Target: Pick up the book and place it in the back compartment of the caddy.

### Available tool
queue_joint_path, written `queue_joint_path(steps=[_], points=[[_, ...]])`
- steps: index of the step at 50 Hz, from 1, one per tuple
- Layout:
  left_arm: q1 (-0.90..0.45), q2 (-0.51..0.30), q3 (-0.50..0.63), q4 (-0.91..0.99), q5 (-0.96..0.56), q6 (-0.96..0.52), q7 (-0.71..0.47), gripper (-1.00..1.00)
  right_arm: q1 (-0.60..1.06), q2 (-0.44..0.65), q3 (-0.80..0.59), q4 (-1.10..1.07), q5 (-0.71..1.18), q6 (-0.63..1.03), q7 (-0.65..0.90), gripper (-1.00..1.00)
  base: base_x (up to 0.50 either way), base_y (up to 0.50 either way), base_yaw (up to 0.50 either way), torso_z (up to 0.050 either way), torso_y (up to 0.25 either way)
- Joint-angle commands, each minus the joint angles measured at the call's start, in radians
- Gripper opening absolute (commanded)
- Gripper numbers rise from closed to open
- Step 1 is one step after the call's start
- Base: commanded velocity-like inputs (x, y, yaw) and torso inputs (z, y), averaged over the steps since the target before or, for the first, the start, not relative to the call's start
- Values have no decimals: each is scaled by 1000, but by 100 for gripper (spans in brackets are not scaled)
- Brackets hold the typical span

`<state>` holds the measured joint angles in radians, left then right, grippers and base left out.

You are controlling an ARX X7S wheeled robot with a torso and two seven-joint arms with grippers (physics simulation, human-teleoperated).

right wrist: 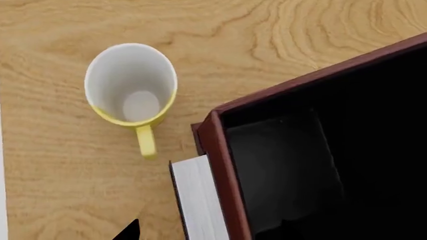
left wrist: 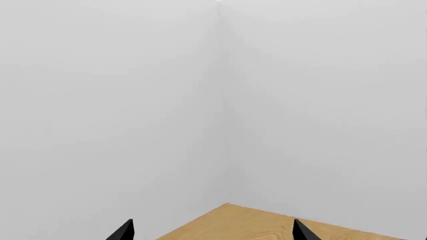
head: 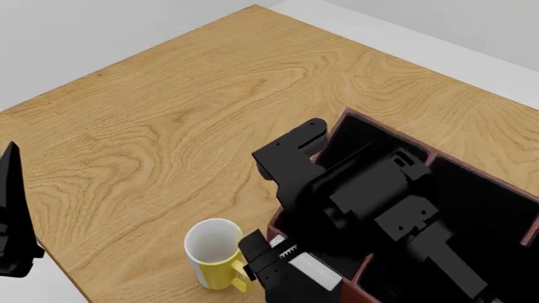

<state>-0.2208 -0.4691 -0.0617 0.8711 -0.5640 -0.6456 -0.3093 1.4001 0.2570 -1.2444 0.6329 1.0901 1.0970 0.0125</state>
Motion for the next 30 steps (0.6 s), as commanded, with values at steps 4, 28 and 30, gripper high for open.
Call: queue_joint_path(steps=[4, 28, 30], points=[[1, -5, 16, -6, 12, 11, -2, 100, -30, -42, -49, 58, -38, -22, -50, 100, 0, 0, 0, 0, 0], [3, -20, 44, -10, 33, 14, -7, 100, -66, -140, -113, 312, -126, -141, -184, 100, 0, 0, 0, 0, 0], [3, -21, 45, -7, 31, 12, -8, 100, -70, -149, -118, 329, -132, -148, -193, 100, 0, 0, 0, 0, 0]])
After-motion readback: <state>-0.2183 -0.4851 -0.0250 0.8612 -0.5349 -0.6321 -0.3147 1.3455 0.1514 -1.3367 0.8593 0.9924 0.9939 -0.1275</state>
